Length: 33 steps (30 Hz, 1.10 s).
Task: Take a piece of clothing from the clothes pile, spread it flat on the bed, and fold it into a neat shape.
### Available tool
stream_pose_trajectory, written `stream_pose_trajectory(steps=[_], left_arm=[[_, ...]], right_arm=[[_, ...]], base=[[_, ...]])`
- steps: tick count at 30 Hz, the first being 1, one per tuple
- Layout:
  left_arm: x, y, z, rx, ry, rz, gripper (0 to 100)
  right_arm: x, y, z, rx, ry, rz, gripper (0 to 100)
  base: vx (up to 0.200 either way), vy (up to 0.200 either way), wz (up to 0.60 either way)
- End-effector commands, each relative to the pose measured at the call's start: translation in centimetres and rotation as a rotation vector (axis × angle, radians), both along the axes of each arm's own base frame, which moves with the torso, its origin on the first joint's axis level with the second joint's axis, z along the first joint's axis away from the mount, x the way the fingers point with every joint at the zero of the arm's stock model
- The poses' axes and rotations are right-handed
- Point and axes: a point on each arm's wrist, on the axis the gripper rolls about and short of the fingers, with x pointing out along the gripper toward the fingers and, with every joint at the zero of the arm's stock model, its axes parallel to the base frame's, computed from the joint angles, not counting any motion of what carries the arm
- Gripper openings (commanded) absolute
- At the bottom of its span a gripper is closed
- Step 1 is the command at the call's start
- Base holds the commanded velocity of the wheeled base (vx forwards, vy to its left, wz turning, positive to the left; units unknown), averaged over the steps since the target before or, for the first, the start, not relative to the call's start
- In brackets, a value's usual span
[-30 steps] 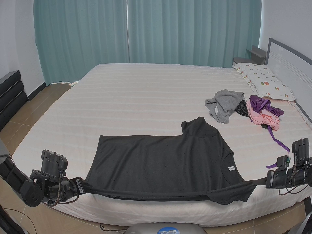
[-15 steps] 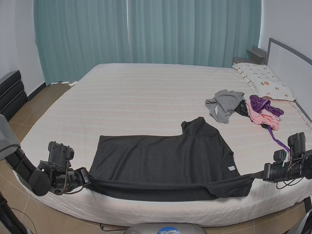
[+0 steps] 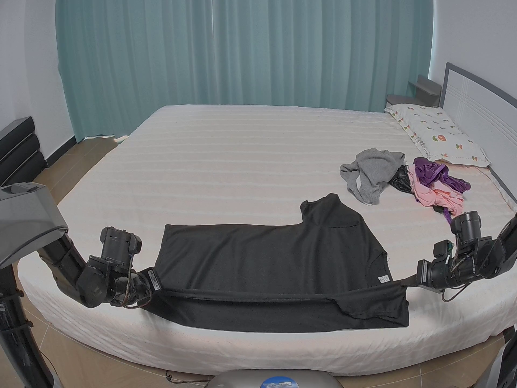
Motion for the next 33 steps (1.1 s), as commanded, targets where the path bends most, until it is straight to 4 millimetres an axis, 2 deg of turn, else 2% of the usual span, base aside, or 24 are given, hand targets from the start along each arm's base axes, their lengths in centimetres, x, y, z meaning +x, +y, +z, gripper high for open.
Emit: stream_pose_trajectory(steps=[1,5,6,10,11,17,19,28,33], left_arm=[[1.1,0.2,-1.6,0.005,0.030,0.014,0],[1.5,0.1,-2.3,0.006,0.044,0.012,0],[1.6,0.1,-2.5,0.006,0.046,0.012,100],[2.1,0.0,-2.4,-0.013,0.035,0.032,100],[2.2,0.0,-2.3,-0.018,0.031,0.035,100],[2.3,0.1,-1.8,-0.024,0.011,0.042,100],[2.2,0.5,-0.9,-0.029,-0.011,0.055,100],[1.8,2.7,3.0,-0.055,-0.126,0.127,100],[1.4,2.8,3.3,-0.097,-0.129,0.168,100]], right_arm=[[1.5,0.2,-1.9,-0.003,0.049,0.006,0],[2.1,0.5,-2.4,-0.014,0.056,0.008,0],[2.3,0.5,-2.5,-0.014,0.056,0.010,0],[2.5,0.6,-2.6,-0.014,0.056,0.014,0],[2.5,0.8,-2.6,-0.014,0.056,0.020,100],[2.4,1.0,-2.1,-0.010,0.049,-0.002,100],[2.1,0.9,-1.5,-0.005,0.032,-0.007,100],[-1.1,0.8,0.6,0.017,-0.003,0.001,100],[-2.0,0.9,1.0,0.027,-0.018,0.007,100]], base=[[0.000,0.000,0.00],[0.000,0.000,0.00],[0.000,0.000,0.00],[0.000,0.000,0.00],[0.000,0.000,0.00],[0.000,0.000,0.00],[0.000,0.000,0.00],[0.000,0.000,0.00],[0.000,0.000,0.00]])
